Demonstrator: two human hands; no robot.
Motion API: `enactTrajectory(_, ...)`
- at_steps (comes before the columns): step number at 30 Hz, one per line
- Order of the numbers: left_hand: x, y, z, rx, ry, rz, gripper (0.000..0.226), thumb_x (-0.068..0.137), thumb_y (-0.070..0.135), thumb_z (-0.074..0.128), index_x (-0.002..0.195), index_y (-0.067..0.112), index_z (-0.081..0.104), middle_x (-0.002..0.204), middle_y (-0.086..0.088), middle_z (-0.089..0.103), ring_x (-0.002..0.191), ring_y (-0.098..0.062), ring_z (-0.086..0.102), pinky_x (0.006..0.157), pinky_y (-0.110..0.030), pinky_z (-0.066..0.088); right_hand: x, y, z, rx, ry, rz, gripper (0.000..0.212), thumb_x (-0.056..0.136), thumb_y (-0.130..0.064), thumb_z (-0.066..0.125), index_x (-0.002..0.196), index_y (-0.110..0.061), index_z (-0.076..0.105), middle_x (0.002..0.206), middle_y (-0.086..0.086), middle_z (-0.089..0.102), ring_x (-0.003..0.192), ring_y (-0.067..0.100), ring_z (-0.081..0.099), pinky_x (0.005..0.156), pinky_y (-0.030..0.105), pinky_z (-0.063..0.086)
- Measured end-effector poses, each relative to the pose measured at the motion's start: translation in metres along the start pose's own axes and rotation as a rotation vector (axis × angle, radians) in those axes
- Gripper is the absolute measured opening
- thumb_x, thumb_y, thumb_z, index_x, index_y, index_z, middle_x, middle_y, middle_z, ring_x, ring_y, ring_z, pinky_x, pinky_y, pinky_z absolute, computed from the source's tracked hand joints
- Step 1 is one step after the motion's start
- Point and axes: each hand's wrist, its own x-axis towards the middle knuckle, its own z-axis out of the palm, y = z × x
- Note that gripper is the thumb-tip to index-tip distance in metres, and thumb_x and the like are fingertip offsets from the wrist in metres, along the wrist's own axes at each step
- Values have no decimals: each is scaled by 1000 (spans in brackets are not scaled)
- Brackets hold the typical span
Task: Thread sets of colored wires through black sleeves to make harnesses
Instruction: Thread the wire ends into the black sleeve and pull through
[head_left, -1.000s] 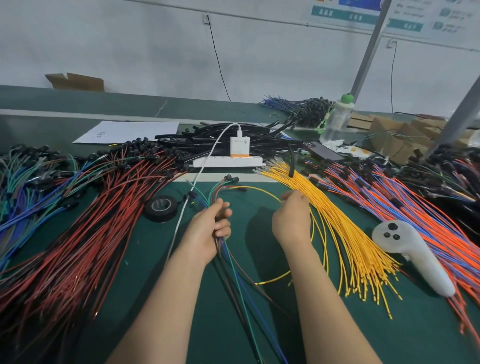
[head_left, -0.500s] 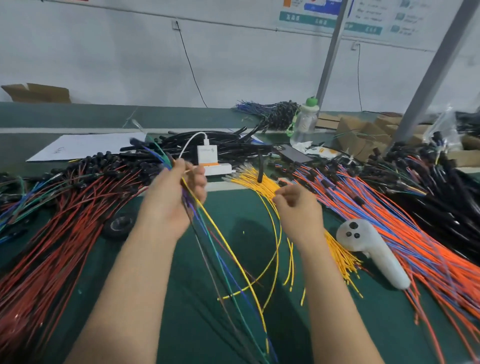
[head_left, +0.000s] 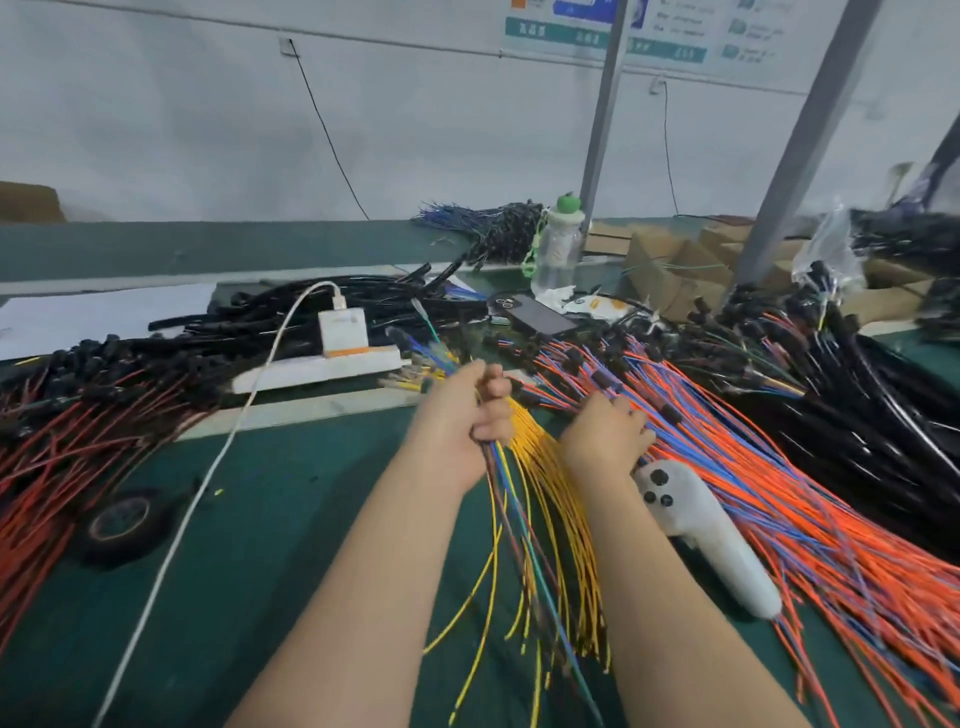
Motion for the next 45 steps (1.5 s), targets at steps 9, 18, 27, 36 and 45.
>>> enactTrajectory(9,38,-37,-2,75,197,60,23,98,7,43,80,8,56,67,-4,58,31,-3,38,32,-13,32,19,-8,-20,640,373,-204,13,94,-9,54,100,-1,62,109,19,59,101,35,52,78,29,31)
enactTrajectory(18,49,-19,6,45,226,165,28,103,24,35,95,11,59,99,-10,65,90,-23,59,74,-33,45,-16,-41,-52,485,-65,-588,11,89,-21,62,89,-11,66,94,7,70,98,27,60,85,36,44)
enactTrajectory(27,-5,61,-4,-100,232,646,28,104,21,31,80,14,42,49,5,44,42,-7,51,44,-18,42,-63,-50,-89,292,-464,-753,35,102,-28,41,71,-16,51,68,4,62,72,25,60,68,29,46)
enactTrajectory(36,-81,102,-42,125,94,582,35,104,22,31,70,17,36,41,10,27,31,-2,21,32,-13,17,-114,-91,-116,469,-632,-885,72,80,-69,37,108,-10,68,107,12,69,96,27,64,91,38,51)
enactTrajectory(45,-117,106,-44,1295,102,496,40,101,47,29,86,19,54,62,12,58,54,0,56,53,-20,43,-172,-139,-74,1755,-1003,-342,46,102,-25,38,56,-23,44,43,-9,28,33,4,26,35,14,21)
